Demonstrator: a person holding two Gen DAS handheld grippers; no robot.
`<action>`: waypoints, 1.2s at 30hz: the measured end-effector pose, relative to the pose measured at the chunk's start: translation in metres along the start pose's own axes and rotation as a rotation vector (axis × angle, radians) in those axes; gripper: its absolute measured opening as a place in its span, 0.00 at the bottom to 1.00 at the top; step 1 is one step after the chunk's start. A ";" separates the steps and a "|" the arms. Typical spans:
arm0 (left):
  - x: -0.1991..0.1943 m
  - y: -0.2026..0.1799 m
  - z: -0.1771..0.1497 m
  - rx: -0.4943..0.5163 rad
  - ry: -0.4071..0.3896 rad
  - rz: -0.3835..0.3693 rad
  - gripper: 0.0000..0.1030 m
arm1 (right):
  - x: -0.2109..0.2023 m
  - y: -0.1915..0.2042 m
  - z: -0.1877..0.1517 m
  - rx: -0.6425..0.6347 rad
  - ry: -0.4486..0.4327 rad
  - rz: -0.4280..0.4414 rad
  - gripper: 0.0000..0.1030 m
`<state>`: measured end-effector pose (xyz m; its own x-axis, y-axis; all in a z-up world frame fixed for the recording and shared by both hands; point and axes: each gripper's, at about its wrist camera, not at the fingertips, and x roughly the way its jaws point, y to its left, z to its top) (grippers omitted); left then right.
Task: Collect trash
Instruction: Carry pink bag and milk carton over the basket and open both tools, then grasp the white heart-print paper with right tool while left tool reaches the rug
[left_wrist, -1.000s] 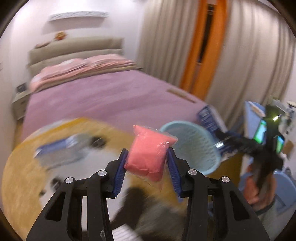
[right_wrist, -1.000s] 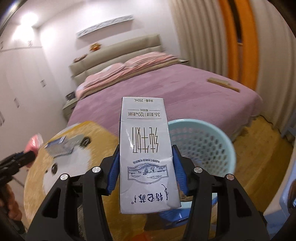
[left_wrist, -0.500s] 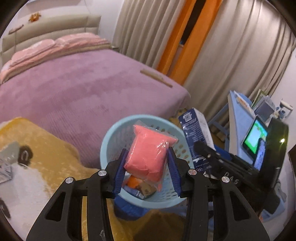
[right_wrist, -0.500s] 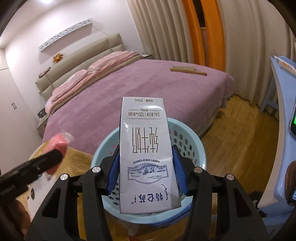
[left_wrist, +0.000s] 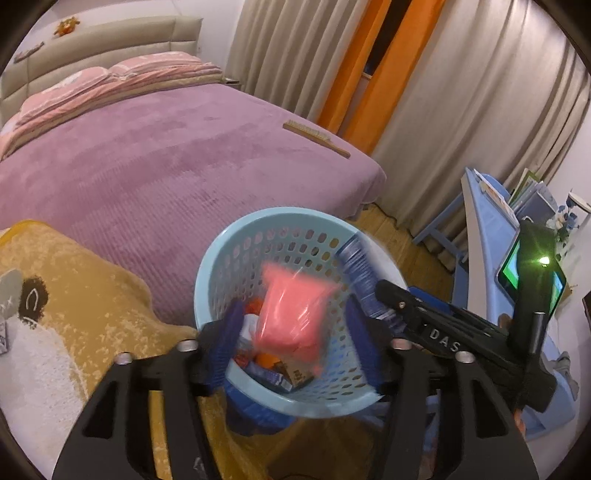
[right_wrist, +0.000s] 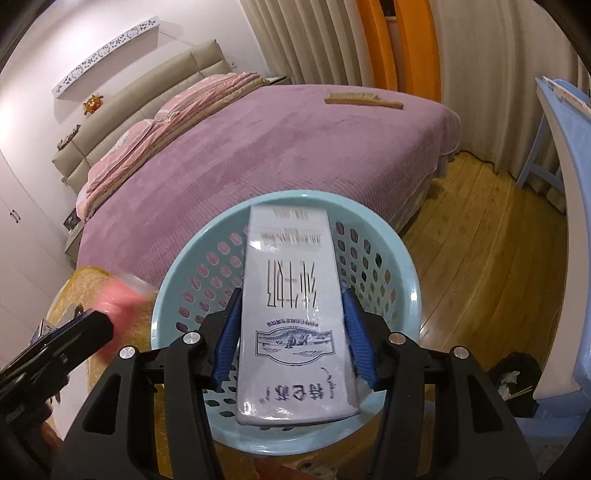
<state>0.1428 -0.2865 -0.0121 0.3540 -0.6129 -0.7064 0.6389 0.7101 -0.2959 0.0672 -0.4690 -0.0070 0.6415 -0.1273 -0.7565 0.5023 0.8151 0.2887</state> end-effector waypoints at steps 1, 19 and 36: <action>-0.003 0.001 -0.001 0.000 -0.004 -0.001 0.58 | 0.000 0.000 0.000 -0.003 0.002 -0.004 0.53; -0.155 0.031 -0.009 -0.020 -0.245 0.053 0.68 | -0.083 0.065 -0.030 -0.185 -0.119 0.158 0.62; -0.268 0.125 -0.084 -0.212 -0.343 0.230 0.68 | -0.133 0.186 -0.129 -0.479 -0.067 0.363 0.62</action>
<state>0.0706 -0.0045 0.0862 0.6987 -0.4849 -0.5259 0.3763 0.8744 -0.3063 0.0005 -0.2277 0.0718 0.7663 0.1841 -0.6156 -0.0629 0.9750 0.2133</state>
